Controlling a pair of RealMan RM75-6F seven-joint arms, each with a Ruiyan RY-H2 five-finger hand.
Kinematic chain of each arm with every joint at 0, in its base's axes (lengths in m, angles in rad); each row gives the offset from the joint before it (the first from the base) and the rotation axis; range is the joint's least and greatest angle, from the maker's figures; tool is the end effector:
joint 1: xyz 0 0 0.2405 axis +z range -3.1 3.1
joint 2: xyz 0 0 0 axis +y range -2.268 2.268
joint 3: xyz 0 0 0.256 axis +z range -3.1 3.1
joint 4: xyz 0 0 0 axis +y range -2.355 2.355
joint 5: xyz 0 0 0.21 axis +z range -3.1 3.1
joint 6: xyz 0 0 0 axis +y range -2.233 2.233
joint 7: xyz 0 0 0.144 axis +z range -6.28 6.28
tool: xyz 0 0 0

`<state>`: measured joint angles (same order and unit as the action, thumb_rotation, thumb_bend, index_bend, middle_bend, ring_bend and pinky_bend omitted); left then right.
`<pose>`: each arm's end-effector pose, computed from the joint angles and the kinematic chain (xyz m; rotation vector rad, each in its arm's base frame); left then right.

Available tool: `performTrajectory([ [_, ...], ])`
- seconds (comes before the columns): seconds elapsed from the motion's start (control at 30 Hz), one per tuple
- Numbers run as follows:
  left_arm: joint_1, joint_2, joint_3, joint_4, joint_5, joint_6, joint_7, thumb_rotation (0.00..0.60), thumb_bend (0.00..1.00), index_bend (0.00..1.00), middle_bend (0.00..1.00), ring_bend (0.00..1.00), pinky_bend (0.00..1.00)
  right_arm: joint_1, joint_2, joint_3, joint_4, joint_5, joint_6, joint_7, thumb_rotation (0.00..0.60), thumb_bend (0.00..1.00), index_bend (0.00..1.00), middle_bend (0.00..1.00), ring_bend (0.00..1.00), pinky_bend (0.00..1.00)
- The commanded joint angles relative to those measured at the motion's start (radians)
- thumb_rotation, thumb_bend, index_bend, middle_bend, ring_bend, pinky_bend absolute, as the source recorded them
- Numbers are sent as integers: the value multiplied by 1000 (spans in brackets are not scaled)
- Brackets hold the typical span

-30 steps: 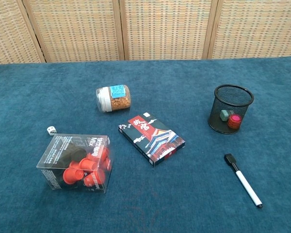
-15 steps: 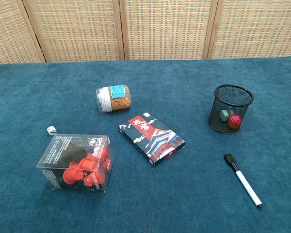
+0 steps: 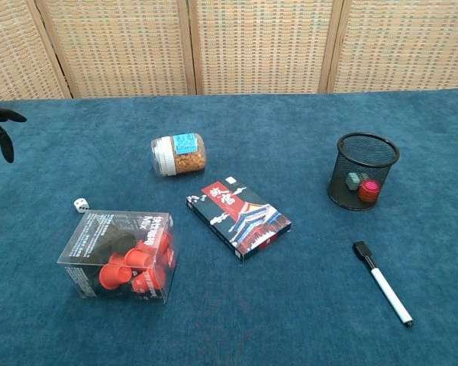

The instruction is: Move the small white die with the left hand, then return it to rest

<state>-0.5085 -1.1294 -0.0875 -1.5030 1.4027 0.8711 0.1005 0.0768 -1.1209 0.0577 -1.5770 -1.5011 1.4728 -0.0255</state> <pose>-0.2757 0.3076 0.1041 -1.8850 -0.8784 -0.6092 -0.3191 -0.1807 0.1615 1.3981 -0.8665 0.8565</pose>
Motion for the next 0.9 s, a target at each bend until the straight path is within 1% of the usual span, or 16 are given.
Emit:
performTrajectory([
  [0.03, -33, -45, -3, 54, 6, -12, 56, 600, 369, 351, 0, 0, 0, 0, 0, 1, 3, 3, -2, 5, 600, 156, 47, 0, 0, 0],
  [0.17, -61, -113, 1, 124, 18, -15, 97, 600, 370, 351, 0, 0, 0, 2, -2, 3, 8, 8, -8, 10, 600, 156, 47, 0, 0, 0],
  [0.3, -91, -179, 5, 193, 39, -24, 83, 600, 374, 352, 0, 0, 0, 4, -7, 4, 14, 11, -12, 13, 600, 156, 47, 0, 0, 0],
  [0.43, -116, -233, 20, 258, 74, -24, 80, 600, 375, 363, 0, 0, 0, 4, -9, 8, 22, 16, -11, 17, 600, 156, 47, 0, 0, 0],
  [0.67, -135, -298, 43, 336, 104, -21, 33, 600, 375, 378, 0, 0, 0, 0, -9, 12, 30, 21, -4, 30, 600, 156, 47, 0, 0, 0],
  [0.9, -148, -333, 63, 381, 122, -18, 14, 600, 378, 389, 0, 0, 0, 1, -11, 10, 32, 18, -5, 30, 600, 156, 47, 0, 0, 0],
])
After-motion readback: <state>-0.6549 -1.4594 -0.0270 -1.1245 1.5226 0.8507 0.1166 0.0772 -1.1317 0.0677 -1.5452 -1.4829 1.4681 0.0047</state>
